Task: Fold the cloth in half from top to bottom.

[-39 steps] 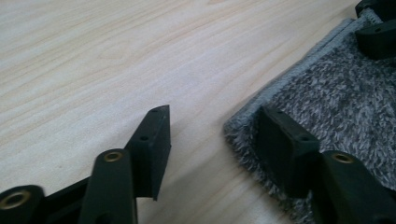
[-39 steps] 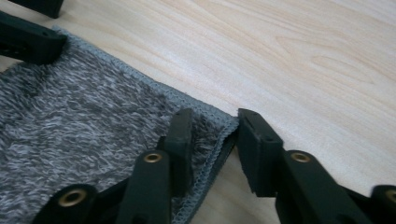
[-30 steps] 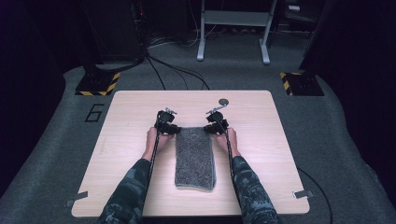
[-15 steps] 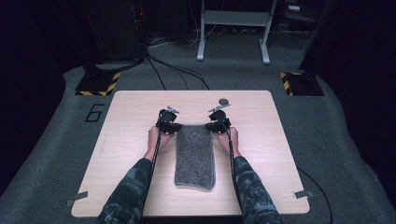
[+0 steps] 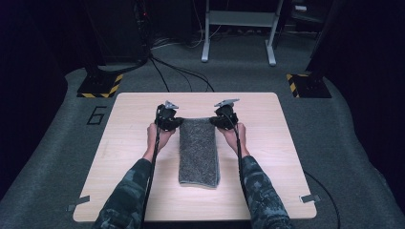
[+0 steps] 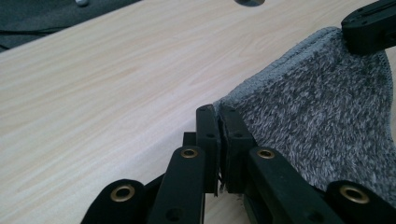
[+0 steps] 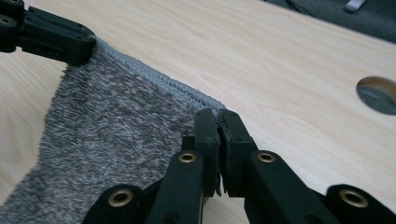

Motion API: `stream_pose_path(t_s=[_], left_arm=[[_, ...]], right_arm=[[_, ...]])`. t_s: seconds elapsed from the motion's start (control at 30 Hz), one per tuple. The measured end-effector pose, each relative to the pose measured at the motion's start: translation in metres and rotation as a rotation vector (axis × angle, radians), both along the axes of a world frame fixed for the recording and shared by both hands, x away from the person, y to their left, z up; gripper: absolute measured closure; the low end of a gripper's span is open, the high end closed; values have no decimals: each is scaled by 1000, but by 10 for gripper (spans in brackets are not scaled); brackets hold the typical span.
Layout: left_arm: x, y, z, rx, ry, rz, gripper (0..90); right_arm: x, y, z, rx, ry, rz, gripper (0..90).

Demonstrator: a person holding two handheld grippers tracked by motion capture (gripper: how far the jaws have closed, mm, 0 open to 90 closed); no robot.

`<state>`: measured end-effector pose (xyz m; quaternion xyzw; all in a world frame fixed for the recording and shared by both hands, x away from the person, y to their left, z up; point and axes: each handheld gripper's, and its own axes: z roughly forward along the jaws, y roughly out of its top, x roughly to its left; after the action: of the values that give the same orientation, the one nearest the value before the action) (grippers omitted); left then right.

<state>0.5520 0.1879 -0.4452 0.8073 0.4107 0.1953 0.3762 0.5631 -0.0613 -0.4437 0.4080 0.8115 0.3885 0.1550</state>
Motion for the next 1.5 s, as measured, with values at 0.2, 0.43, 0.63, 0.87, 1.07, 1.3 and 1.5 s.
stream_pose_path(t_s=[0.2,0.43,0.63,0.87,1.07,1.3,1.5], left_arm=[[-2,-3,15,3,-25,-4,876],[-5,-4,34,-7,-72,1,876],[-10,-3,43,-20,-95,2,876],[-31,-5,44,-18,-113,-38,875],[-45,-6,40,-20,-103,-73,874],[-69,-10,26,-4,-87,-124,871],[-84,-9,13,6,-67,-147,869]], right_arm=[[-4,-4,17,11,-45,3,873],[-5,-6,36,12,-91,-5,873],[-9,-6,46,16,-136,-3,872],[-35,-12,45,16,-182,29,871],[-60,-17,34,6,-207,46,870],[-87,-25,16,22,-189,55,869],[-107,-27,3,23,-176,74,868]])
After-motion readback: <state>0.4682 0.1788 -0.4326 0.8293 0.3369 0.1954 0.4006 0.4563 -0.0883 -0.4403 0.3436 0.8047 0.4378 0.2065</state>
